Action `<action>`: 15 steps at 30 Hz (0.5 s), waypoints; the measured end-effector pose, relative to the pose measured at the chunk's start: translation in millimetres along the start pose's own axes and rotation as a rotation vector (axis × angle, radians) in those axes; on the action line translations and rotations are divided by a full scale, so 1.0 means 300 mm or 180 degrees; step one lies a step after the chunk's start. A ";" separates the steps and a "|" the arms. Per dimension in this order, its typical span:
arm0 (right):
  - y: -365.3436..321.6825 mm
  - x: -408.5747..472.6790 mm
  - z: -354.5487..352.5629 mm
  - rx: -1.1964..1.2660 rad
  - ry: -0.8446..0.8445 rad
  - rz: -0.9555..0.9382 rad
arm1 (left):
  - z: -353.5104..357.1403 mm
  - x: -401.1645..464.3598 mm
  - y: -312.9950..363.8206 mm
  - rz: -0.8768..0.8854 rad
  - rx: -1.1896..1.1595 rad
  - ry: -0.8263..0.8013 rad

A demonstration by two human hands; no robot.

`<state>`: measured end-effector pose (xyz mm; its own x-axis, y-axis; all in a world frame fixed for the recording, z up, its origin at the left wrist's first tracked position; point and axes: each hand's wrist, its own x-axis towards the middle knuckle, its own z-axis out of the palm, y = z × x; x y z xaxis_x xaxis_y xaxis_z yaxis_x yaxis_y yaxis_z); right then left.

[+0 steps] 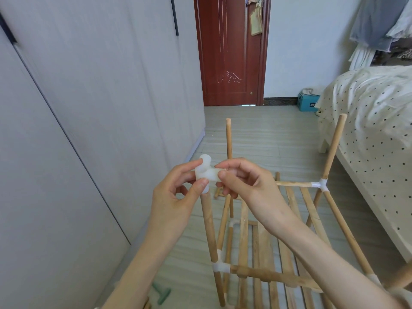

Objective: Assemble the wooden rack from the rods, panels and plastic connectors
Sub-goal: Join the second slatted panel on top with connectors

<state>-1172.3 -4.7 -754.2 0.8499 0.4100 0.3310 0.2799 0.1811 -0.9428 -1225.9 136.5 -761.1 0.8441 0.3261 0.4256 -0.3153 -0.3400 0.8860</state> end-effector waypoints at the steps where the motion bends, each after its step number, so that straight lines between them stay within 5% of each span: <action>1: 0.000 0.000 0.000 -0.0012 -0.0008 -0.0011 | 0.000 -0.001 0.000 0.0002 0.0000 0.0000; 15: 0.028 -0.008 0.006 -0.0155 0.0008 -0.0001 | -0.001 -0.015 -0.023 -0.0024 0.0132 -0.0189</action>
<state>-1172.9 -2.6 -762.8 0.8509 0.4077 0.3312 0.3014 0.1373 -0.9435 -1227.6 137.9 -768.9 0.8710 0.2765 0.4060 -0.2915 -0.3744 0.8802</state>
